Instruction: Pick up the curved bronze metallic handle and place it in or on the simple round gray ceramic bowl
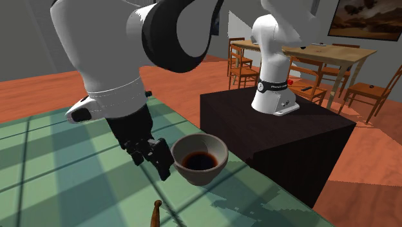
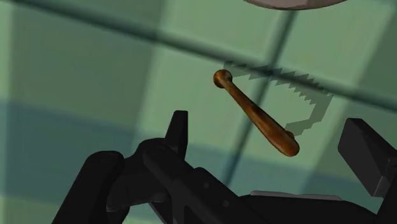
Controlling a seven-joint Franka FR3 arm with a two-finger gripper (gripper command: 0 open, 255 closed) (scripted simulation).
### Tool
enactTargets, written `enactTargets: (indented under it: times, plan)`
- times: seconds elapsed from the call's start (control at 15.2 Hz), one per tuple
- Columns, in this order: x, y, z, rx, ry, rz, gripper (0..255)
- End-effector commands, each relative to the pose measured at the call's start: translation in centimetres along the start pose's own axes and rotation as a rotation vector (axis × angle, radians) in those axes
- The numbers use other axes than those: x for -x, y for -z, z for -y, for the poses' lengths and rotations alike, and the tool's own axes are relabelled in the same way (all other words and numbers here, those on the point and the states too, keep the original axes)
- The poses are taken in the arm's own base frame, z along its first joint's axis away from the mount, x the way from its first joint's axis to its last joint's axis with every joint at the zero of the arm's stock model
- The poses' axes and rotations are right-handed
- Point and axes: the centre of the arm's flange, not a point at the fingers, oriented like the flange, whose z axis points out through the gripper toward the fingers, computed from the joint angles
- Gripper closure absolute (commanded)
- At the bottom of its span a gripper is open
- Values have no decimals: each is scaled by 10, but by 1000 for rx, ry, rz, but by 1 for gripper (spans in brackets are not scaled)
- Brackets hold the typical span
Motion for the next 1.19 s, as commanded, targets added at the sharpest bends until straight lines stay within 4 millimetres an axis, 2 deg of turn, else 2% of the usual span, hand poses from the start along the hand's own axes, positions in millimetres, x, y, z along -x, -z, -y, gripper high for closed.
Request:
enactTargets:
  times: [0.0, 0.46, 0.99, 1.12]
  plan:
    - [-19, -17, 12, -3, 32, 6, 0]
    - [-82, -75, 51, -15, 141, 29, 0]
    - [-84, -117, 53, -16, 145, 30, 0]
    - [-84, -117, 53, -16, 145, 30, 0]
